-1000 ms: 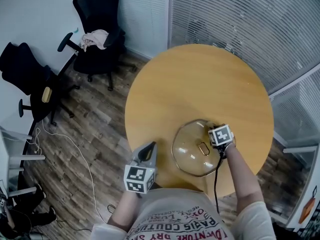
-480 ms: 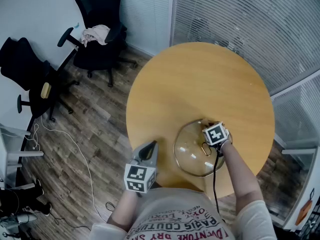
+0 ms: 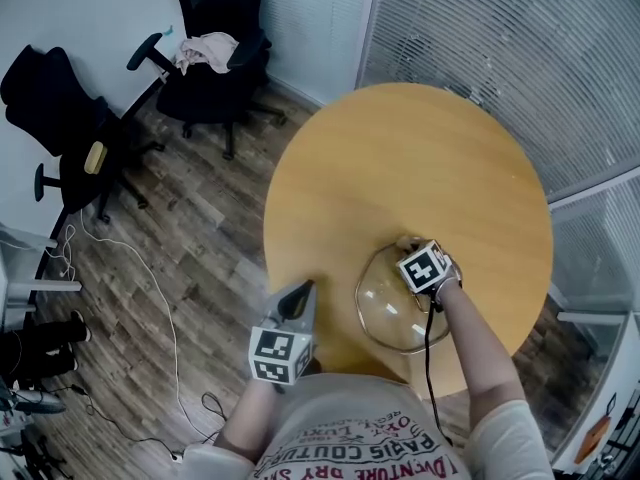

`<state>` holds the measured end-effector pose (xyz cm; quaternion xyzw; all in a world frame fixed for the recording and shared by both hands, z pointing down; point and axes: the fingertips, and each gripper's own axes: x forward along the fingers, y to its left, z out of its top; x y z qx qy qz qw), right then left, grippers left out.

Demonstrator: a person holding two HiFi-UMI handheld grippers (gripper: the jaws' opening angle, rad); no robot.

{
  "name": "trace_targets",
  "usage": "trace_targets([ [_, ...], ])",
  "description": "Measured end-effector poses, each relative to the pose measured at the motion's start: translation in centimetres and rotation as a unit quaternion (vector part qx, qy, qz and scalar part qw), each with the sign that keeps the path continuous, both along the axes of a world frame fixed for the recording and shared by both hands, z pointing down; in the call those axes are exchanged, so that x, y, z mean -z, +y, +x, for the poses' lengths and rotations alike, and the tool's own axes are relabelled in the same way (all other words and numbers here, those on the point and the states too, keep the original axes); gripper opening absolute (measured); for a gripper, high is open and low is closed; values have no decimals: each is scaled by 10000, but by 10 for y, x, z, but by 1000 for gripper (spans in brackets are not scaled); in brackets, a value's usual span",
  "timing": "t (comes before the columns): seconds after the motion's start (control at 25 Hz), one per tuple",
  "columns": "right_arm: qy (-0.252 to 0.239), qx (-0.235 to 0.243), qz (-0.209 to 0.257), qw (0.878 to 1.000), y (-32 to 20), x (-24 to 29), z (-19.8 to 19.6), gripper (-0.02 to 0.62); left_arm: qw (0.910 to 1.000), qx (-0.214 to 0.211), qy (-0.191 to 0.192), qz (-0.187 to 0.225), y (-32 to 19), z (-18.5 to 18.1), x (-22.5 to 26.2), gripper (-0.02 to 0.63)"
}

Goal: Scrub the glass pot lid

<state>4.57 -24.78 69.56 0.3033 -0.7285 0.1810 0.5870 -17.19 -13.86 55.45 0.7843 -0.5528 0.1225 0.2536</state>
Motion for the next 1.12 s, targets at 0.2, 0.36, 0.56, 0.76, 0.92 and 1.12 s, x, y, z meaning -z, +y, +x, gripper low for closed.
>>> trace_targets([
  [0.2,21,400,127,9991,3,6,-23,66,9999,121,28,-32,10,-12,-4,8],
  [0.36,103,687,323,9971,6,4,-34,66,9999,134,73,10,16,-16,-1,8],
  [0.56,100,1107,411,9930,21,8,-48,66,9999,66,80,51,25,-16,6,8],
  [0.76,248,1692,465,9842,39,7,-64,66,10000,16,65,64,30,-19,9,8],
  [0.92,358,2111,496,9755,55,6,-72,66,9999,-7,42,124,32,-19,12,8],
  [1.12,481,2487,643,9653,77,1,-76,66,9999,9,36,158,38,-20,15,8],
])
